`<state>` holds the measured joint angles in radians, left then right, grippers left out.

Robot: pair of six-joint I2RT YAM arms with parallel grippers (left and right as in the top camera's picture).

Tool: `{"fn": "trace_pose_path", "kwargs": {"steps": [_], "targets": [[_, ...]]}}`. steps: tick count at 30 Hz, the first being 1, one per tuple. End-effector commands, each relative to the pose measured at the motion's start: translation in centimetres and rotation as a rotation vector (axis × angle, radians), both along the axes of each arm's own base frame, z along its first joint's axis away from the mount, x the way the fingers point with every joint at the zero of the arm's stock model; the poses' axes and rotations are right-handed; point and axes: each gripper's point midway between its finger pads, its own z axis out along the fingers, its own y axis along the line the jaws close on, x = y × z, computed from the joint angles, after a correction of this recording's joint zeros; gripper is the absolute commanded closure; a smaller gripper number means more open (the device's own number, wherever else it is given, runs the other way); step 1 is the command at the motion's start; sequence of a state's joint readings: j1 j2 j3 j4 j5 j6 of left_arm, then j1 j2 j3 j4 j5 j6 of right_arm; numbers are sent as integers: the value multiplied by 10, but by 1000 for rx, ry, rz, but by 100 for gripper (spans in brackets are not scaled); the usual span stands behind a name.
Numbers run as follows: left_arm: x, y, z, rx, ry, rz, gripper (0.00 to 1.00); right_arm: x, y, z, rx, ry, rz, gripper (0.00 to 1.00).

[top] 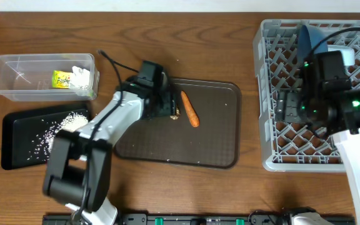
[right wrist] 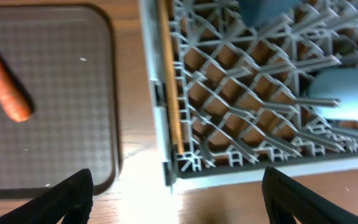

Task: Sort waste into correct bins and load items into the dishwasher rack
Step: 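Reach the left gripper to the food scrap and grasp it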

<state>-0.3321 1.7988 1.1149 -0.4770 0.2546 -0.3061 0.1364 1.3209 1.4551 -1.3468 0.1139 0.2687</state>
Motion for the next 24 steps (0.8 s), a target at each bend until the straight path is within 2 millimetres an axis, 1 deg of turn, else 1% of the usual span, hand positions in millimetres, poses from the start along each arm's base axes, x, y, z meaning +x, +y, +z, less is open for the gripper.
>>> {"fn": "trace_pose_path", "kwargs": {"steps": [1, 5, 9, 10, 12, 13, 19, 21, 24], "targets": [[0, -8, -14, 28, 4, -40, 28, -1, -8, 0, -17, 5, -4, 18], [1, -19, -26, 29, 0, -66, 28, -1, -8, 0, -17, 5, -5, 18], [-2, -21, -35, 55, 10, -73, 29, -1, -8, 0, -17, 8, -5, 18], [-2, -21, -36, 60, 12, -74, 33, -1, -8, 0, -17, 8, -5, 18], [-3, -18, -37, 73, 16, -71, 43, -1, -8, 0, -17, 8, -5, 18], [-4, -18, -37, 76, 19, -70, 46, -1, -8, 0, -18, 8, -5, 18], [-10, -14, -39, 92, 45, -71, 50, -2, -8, -1, -18, 10, -5, 18], [-11, -7, -40, 128, 47, -64, 58, -2, -8, -2, -18, 12, -5, 18], [-10, 6, -38, 197, 37, -45, 64, -3, -9, -2, -19, 18, -5, 18]]}}
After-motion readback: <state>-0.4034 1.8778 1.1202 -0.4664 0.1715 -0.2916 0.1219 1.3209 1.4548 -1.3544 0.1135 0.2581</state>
